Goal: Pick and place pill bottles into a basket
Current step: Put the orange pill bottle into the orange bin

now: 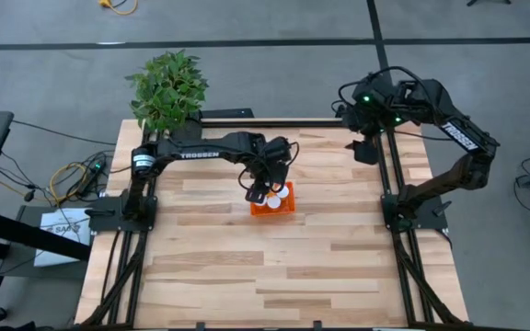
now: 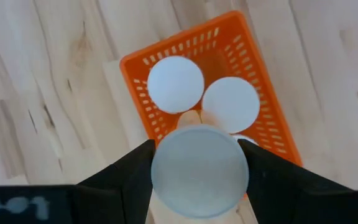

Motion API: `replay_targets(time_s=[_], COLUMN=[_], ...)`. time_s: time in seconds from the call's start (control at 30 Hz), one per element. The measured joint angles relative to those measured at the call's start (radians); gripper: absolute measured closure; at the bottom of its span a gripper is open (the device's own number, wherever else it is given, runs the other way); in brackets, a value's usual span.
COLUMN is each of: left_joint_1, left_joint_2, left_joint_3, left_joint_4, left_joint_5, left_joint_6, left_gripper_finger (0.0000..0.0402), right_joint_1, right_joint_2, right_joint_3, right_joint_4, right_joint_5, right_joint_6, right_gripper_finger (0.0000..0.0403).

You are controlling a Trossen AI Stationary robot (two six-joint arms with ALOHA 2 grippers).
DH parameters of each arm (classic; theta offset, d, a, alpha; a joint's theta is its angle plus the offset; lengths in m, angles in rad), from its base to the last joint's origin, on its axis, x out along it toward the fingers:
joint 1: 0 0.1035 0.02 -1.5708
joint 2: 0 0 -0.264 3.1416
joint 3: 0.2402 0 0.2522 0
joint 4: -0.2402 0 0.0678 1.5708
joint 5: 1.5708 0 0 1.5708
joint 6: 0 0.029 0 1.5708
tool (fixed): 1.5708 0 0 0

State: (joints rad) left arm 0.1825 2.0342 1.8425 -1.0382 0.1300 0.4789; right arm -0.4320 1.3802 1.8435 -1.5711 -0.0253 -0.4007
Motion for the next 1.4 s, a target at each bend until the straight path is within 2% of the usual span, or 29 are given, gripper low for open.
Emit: replay_targets(time_s=[0.87, 1.4], left_joint_1=[-0.016, -0.016], left_joint_2=[0.014, 0.029], left_joint_3=[0.001, 0.001], left_joint_4=[0.006, 0.008], left_joint_5=[-0.060, -0.036], left_joint_6=[-0.013, -0.020], left_gripper_finger=[0.0199, 0.0199], right_joint_1=[0.000, 0.000], right_joint_2=[-0.041, -0.041], right_joint_3=[0.000, 0.000], right_joint_4=[0.000, 0.000], right_joint_5=[-0.005, -0.036], right_joint_6=[0.001, 0.002], right_gripper_finger=[0.0107, 0.0107])
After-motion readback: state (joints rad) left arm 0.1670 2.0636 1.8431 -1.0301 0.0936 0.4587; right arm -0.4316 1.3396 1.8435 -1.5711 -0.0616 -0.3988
